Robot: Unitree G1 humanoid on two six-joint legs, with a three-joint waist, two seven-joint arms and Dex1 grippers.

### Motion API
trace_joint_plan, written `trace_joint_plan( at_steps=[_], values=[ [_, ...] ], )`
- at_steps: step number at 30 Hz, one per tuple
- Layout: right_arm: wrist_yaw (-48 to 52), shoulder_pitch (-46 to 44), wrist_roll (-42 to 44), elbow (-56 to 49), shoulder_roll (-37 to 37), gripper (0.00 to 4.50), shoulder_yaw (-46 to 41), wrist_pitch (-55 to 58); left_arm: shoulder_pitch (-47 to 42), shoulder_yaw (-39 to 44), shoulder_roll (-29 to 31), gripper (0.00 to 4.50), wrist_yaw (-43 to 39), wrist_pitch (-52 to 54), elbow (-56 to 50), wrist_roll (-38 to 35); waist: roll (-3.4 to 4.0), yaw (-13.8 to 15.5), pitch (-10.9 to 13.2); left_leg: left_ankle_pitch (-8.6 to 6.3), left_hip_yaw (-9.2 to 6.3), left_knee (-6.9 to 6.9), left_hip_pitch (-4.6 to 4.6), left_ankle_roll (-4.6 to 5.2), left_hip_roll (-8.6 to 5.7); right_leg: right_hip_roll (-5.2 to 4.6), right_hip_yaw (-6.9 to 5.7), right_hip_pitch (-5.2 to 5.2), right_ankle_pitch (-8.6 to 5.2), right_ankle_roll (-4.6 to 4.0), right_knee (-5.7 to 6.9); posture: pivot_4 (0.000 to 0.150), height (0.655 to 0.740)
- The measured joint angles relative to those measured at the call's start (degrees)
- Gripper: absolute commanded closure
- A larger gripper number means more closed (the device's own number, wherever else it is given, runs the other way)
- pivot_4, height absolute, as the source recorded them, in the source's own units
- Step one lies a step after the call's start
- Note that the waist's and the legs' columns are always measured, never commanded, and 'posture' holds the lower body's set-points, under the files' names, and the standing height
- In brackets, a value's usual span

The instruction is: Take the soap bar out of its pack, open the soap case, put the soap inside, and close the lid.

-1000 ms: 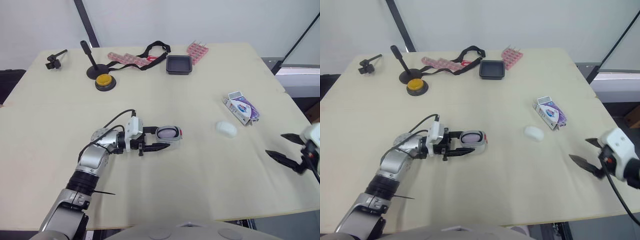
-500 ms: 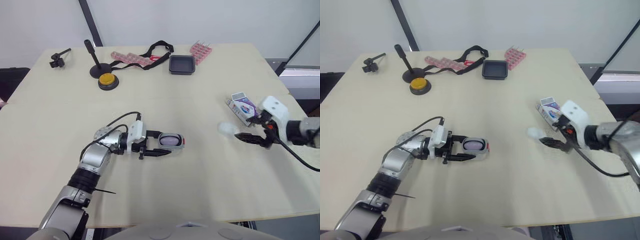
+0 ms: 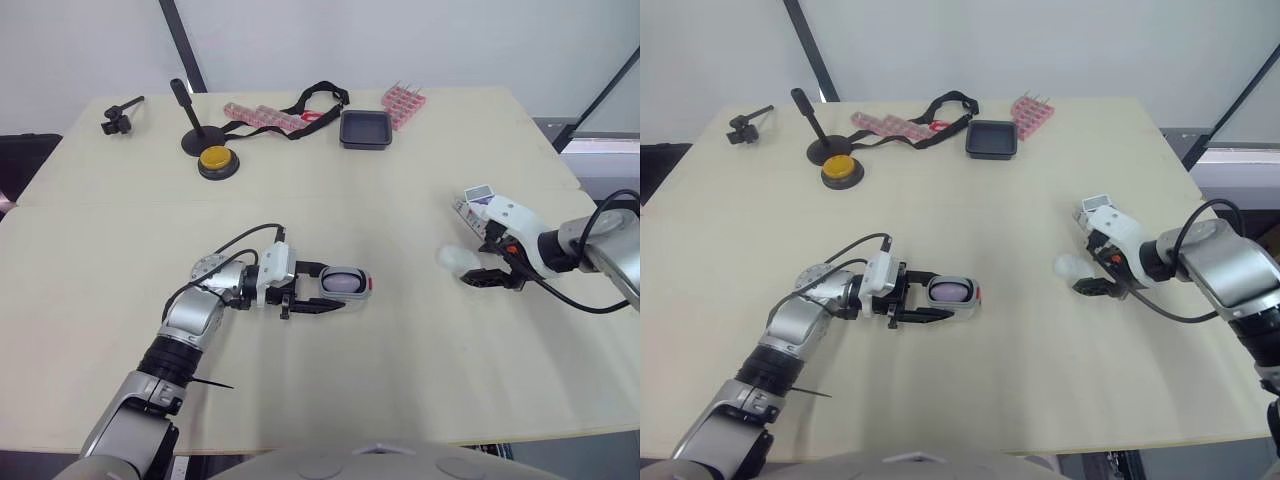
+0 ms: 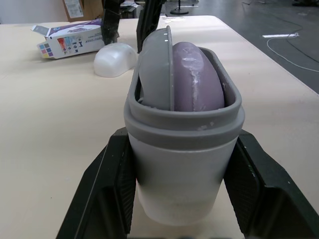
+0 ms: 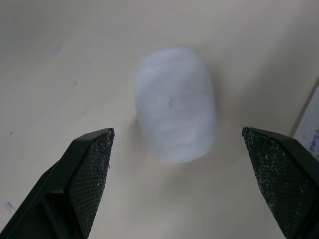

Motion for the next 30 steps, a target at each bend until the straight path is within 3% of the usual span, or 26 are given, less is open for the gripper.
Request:
trace_joint_plan(
  at_steps=[13,14,20,30],
  values=[
    [1.84,-0.8,-3.0,2.43,3.05,0.07,2.86,-1.57,0.55,-0.04,0.12,2.55,0.93,0.14,-0.65,-0.01,0.0,0.13,0.0,0.0,0.0,0.06,-0.03,0.0,0.01,-0.01,-0.03,-0.01,0.0,0.0,0.05,0.15,0.7291],
    [1.91,-0.8,-3.04,2.51,3.17,0.63,2.87,-1.58,0.59,-0.04,0.12,2.55,1.07,0.22,-0.72,-0.01,0.0,0.14,0.0,0.0,0.0,0.06,-0.03,0.0,0.01,-0.01,-0.03,-0.01,0.0,0.0,0.05,0.15,0.7291],
    [1.94,-1.38,-4.31,3.61,3.64,2.54,2.86,-2.51,0.64,-0.11,0.21,2.55,1.36,0.53,-1.01,0.01,0.0,0.12,0.0,0.0,0.01,0.08,-0.03,0.0,0.02,-0.01,-0.03,-0.01,0.0,0.0,0.07,0.15,0.7291],
    [3.8,-1.55,-6.78,3.71,3.84,2.55,3.15,-5.92,0.64,-0.24,0.21,2.55,1.76,0.77,-1.23,0.04,0.0,0.12,0.0,0.0,0.01,0.13,-0.06,0.0,0.04,-0.01,-0.05,-0.02,0.0,0.0,0.1,0.15,0.7291]
  ],
)
